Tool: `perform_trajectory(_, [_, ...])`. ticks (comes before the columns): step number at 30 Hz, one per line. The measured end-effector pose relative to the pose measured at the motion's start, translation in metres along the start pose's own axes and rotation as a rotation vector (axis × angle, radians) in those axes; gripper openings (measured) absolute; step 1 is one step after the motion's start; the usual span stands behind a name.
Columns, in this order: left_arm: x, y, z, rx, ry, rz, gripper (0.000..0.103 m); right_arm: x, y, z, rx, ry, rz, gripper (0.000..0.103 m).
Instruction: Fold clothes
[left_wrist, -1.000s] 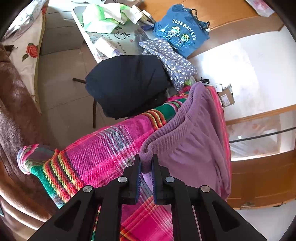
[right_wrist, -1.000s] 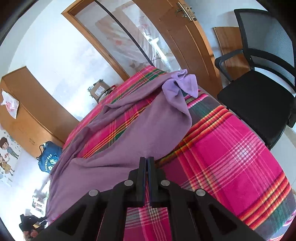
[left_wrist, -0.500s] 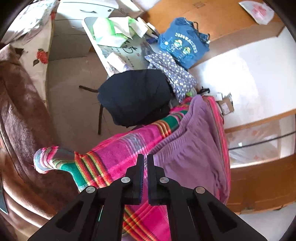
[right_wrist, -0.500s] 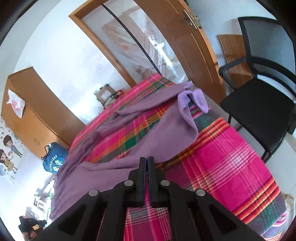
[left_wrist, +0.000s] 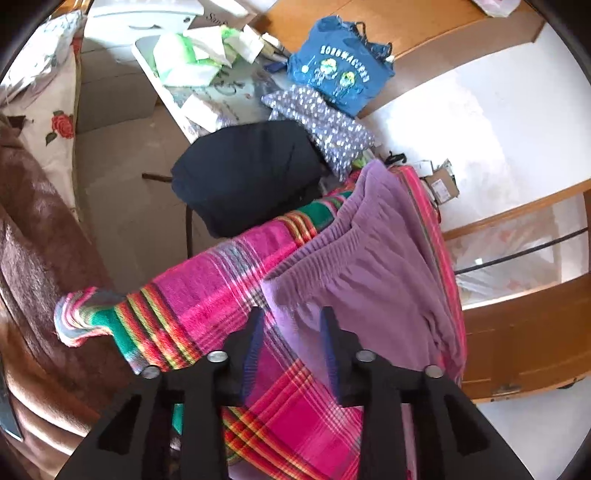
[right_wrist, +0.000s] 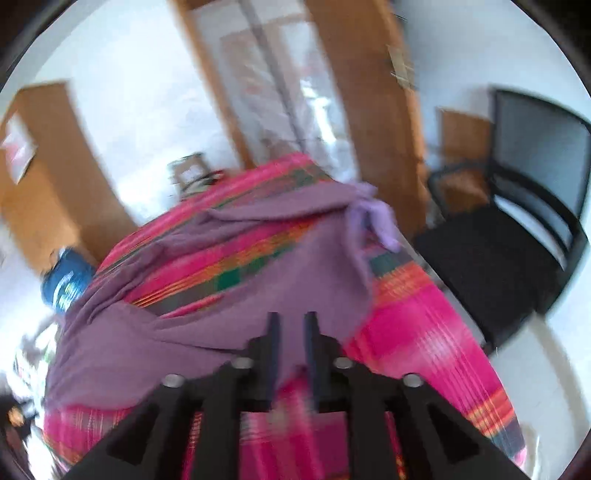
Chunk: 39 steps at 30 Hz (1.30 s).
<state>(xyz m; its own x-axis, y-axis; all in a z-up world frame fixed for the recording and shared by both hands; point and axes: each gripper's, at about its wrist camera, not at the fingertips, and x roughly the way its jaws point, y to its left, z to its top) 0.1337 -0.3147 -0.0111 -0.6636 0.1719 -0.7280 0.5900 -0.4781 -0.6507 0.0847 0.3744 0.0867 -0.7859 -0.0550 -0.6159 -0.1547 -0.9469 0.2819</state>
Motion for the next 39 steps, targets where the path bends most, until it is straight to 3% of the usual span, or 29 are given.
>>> perform_trajectory(4, [0.014, 0.003, -0.005, -0.025, 0.045, 0.010, 0.038, 0.019, 0.049, 0.005, -0.150, 0.042, 0.130, 0.031])
perform_trajectory(7, [0.015, -0.002, -0.005, -0.019, 0.030, 0.017, 0.039, 0.045, 0.085, 0.010, -0.270, 0.082, 0.191, 0.034])
perform_trajectory(10, [0.019, -0.006, -0.006, -0.017, 0.045, 0.018, 0.039, 0.077, 0.123, 0.018, -0.375, 0.163, 0.273, 0.035])
perform_trajectory(17, [0.023, -0.013, -0.009, 0.012, 0.027, 0.048, 0.040, 0.129, 0.179, 0.019, -0.582, 0.281, 0.325, 0.037])
perform_trajectory(20, [0.025, -0.013, -0.008, 0.000, 0.027, 0.043, 0.040, 0.147, 0.192, 0.013, -0.671, 0.317, 0.286, 0.037])
perform_trajectory(21, [0.025, -0.014, -0.007, -0.006, 0.025, 0.043, 0.040, 0.151, 0.194, 0.012, -0.684, 0.324, 0.284, 0.031])
perform_trajectory(22, [0.026, -0.014, -0.006, -0.005, 0.025, 0.045, 0.040, 0.153, 0.194, 0.012, -0.685, 0.329, 0.294, 0.012])
perform_trajectory(23, [0.026, -0.015, -0.006, -0.005, 0.022, 0.049, 0.040, 0.156, 0.195, 0.012, -0.686, 0.335, 0.304, 0.005])
perform_trajectory(29, [0.029, -0.021, -0.005, 0.005, 0.014, 0.065, 0.040, 0.167, 0.181, 0.037, -0.581, 0.301, 0.300, 0.005])
perform_trajectory(39, [0.031, -0.023, -0.004, -0.007, 0.011, 0.065, 0.041, 0.214, 0.192, 0.047, -0.612, 0.324, 0.180, 0.005])
